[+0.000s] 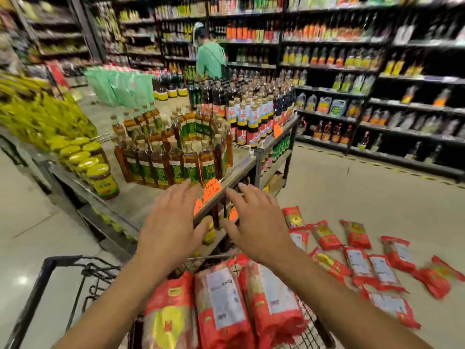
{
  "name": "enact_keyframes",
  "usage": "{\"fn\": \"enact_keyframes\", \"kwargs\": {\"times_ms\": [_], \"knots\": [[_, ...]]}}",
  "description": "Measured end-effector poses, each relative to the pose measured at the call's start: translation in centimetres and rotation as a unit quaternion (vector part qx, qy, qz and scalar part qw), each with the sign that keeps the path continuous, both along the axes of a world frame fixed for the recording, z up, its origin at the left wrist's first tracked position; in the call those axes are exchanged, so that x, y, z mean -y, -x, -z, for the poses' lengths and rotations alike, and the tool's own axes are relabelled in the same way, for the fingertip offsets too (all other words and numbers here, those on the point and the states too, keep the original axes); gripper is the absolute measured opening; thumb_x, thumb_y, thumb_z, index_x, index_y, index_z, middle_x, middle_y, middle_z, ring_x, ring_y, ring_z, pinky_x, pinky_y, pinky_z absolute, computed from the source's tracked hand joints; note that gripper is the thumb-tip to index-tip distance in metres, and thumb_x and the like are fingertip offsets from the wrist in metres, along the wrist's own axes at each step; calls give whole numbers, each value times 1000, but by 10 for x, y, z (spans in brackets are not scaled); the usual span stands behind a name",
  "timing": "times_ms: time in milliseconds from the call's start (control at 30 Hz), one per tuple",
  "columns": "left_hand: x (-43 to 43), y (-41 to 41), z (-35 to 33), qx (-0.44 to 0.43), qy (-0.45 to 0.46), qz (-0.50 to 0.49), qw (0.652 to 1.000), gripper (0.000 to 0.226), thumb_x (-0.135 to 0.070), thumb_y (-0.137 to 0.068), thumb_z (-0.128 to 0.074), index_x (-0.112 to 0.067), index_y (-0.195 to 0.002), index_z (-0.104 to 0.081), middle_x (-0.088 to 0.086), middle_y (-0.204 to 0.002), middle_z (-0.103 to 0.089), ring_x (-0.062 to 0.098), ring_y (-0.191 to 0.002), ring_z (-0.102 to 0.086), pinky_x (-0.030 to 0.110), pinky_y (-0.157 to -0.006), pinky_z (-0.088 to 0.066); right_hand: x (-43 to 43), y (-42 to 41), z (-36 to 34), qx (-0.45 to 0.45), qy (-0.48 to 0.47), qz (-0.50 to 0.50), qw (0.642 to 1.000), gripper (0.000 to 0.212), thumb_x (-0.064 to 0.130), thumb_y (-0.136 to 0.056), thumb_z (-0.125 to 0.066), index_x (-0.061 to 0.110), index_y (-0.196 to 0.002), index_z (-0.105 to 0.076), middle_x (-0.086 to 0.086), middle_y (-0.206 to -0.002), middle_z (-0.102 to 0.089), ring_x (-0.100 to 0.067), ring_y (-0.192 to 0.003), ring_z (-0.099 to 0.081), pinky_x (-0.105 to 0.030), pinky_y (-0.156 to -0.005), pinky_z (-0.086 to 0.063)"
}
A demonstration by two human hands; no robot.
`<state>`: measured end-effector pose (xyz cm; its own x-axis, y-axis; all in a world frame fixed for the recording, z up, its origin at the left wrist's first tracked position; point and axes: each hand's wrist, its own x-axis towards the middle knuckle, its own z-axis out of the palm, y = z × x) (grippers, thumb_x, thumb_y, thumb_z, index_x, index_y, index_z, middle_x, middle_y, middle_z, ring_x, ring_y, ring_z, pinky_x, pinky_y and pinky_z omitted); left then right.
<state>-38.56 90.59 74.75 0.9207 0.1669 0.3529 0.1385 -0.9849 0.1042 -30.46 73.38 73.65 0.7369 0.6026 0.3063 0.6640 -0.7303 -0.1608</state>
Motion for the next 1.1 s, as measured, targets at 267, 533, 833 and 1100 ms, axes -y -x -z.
{"fn": "enact_keyframes", "kwargs": {"times_ms": [267, 533, 833, 1100], "knots": [[69, -24, -26, 20, -3, 124, 992, 70, -53, -90, -62, -12, -145, -49, 11, -145, -55, 32, -132, -51, 50, -107, -45, 89, 16, -22, -2, 7, 133, 991, 69, 56, -94, -45, 23, -154, -36, -8, -159, -38, -29, -147, -33, -51, -119, -26], [204, -51, -25, -10, -36, 307, 951, 81, -64, -86, -41, -14, -151, -43, 8, -149, -51, 29, -135, -48, 43, -112, -40, 232, 65, -21, -22, -24, 333, 942, 63, 56, -97, -43, 22, -151, -42, -6, -153, -46, -28, -141, -43, -48, -114, -33], [376, -6, -30, -19, -31, 452, 891, 76, -60, -85, -41, -11, -142, -54, 9, -134, -63, 32, -118, -61, 43, -98, -50, 399, 174, -25, -38, -82, 489, 868, 70, 58, -99, -44, 28, -159, -23, 5, -162, -33, -16, -148, -30, -37, -122, -22], [521, 77, -43, -2, -21, 527, 849, 78, -57, -96, -52, -23, -160, -25, -1, -162, -35, 21, -146, -35, 36, -118, -30, 523, 296, -42, -20, -115, 574, 810, 68, 57, -100, -43, 29, -158, -22, 7, -162, -33, -15, -148, -30, -33, -120, -19]]}}
